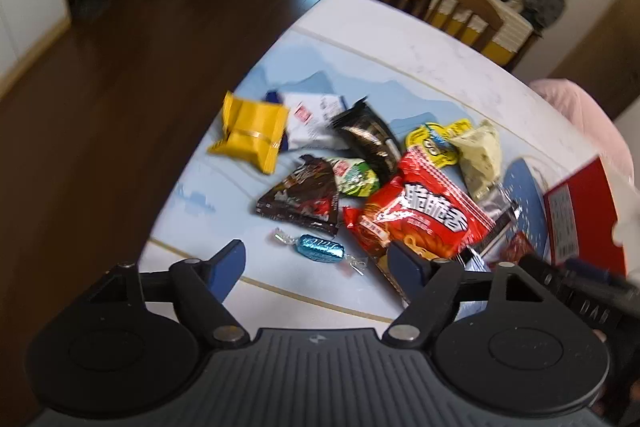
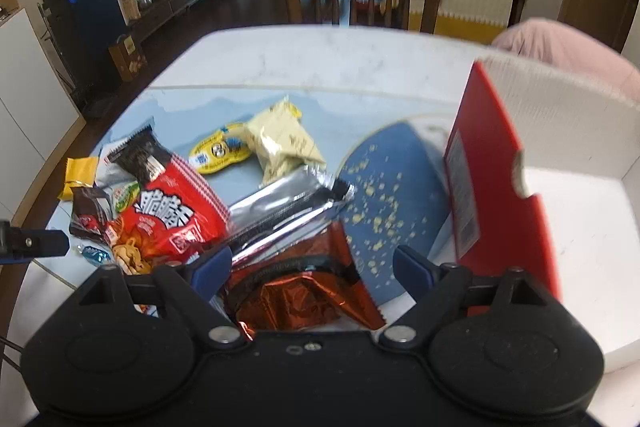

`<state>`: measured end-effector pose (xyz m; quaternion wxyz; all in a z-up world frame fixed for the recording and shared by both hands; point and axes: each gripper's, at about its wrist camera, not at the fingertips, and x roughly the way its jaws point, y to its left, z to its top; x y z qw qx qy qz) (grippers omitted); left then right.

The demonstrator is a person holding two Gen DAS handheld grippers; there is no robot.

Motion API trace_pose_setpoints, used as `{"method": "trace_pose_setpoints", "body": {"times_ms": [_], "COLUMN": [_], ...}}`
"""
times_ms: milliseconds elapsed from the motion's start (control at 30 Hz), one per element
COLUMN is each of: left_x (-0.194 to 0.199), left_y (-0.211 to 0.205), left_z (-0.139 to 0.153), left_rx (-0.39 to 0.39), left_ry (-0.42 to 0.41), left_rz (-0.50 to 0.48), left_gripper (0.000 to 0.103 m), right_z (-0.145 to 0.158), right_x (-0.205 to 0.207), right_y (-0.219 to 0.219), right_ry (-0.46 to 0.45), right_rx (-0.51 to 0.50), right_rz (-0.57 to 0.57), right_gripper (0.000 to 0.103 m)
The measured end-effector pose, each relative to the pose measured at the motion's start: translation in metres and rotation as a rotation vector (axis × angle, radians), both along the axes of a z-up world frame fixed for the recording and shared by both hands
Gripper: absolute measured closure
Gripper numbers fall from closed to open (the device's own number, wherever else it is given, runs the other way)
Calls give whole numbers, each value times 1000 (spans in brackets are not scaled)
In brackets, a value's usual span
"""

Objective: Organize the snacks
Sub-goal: 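Move the right gripper toward the copper foil snack bag, then grasp the copper foil bag with the right gripper while the left gripper grasps the blue candy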

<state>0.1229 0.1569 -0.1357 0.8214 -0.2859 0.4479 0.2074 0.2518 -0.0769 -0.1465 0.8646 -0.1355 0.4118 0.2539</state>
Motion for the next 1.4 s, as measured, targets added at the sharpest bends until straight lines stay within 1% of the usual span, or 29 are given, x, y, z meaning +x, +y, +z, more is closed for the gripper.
{"method": "trace_pose_setpoints", "body": {"times_ms": [100,133,167,233,300,400,467,533,600,667,767,933,1000,1100,1333,1367,1400], "left_x": [2,4,5,8,11,16,21,24,27,28,29,23,17,13,26,28,30], "left_y": [16,20,23,27,31,35,34,29,27,26,26,30,33,33,33,31,29], "left_z": [-12,-17,-19,-24,-29,-36,-38,-37,-37,-38,-38,-40,-42,-42,-42,-42,-42], "left_rx": [-109,-148,-175,-225,-264,-303,-308,-291,-280,-272,-266,-293,-327,-330,-315,-308,-305], "left_ry": [15,16,19,13,15,24,33,38,46,53,51,47,33,34,49,54,61], "left_rz": [74,97,115,144,178,217,225,219,220,226,224,250,268,279,284,277,271], "left_gripper": [35,35,35,40,42,51,54,56,57,58,59,70,70,70,70,71,74], "right_z": [-9,-10,-11,-12,-11,-10,-8,-7,-7,-7,-7,-5,-5,-6,-5,-4,-4], "right_x": [3,3,2,2,1,1,-1,-3,-5,-7,-10,-17,-18,-19,-17,-16,-15], "right_y": [-2,-5,-5,-7,-9,-13,-15,-17,-19,-22,-25,-32,-34,-35,-33,-32,-31], "right_ry": [47,63,73,84,95,102,104,101,105,111,117,129,134,138,138,137,136], "right_rx": [3,13,17,20,28,49,60,65,71,82,91,120,127,134,133,132,132], "right_rz": [-1,2,6,17,26,28,37,46,49,48,46,32,25,18,20,22,22], "right_gripper": [14,13,13,14,16,21,26,29,30,36,39,47,47,47,47,47,47]}}
